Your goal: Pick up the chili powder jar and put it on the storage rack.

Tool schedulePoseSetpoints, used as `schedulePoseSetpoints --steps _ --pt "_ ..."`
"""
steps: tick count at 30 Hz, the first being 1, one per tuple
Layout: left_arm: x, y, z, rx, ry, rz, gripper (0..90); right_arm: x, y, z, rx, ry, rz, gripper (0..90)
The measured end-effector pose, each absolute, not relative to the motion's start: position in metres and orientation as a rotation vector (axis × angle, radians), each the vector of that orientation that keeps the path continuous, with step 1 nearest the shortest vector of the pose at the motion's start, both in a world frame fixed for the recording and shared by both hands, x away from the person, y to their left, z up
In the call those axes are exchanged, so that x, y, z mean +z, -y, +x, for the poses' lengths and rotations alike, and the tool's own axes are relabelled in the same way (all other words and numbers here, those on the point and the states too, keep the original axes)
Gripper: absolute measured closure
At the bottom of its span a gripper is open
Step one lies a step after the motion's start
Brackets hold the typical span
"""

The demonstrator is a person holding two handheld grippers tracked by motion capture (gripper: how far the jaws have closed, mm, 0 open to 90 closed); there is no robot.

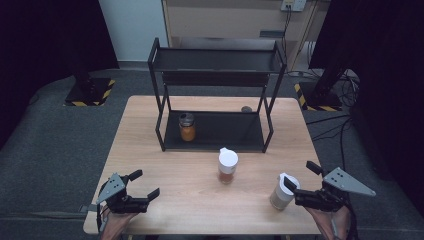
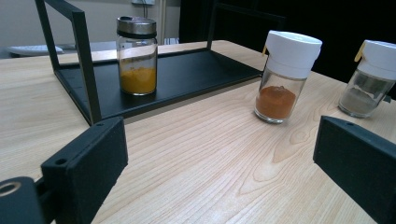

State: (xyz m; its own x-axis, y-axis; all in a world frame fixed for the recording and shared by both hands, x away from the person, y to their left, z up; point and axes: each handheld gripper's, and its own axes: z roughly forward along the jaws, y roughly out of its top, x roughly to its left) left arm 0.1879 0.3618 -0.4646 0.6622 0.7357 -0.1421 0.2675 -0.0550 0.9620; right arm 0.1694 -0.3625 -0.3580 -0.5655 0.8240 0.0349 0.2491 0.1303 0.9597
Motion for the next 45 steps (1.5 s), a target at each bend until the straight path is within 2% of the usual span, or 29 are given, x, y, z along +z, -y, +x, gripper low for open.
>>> schedulePoseSetpoints --steps 18,35,45 --pt "-0.464 -0.361 0.189 0.463 -0.827 1.64 2.2 -0.337 0.306 0.22 1.479 -2.03 0.899 6.8" --pt "-0.464 -0.361 0.189 0.467 -0.822 1.64 2.3 -0.343 0.262 0.255 1.464 -2.107 0.897 7.1" --pt "-0.464 -0.361 0.189 0.468 -0.821 1.646 2.2 -0.351 0.245 0.264 1.462 -2.149 0.903 7.5"
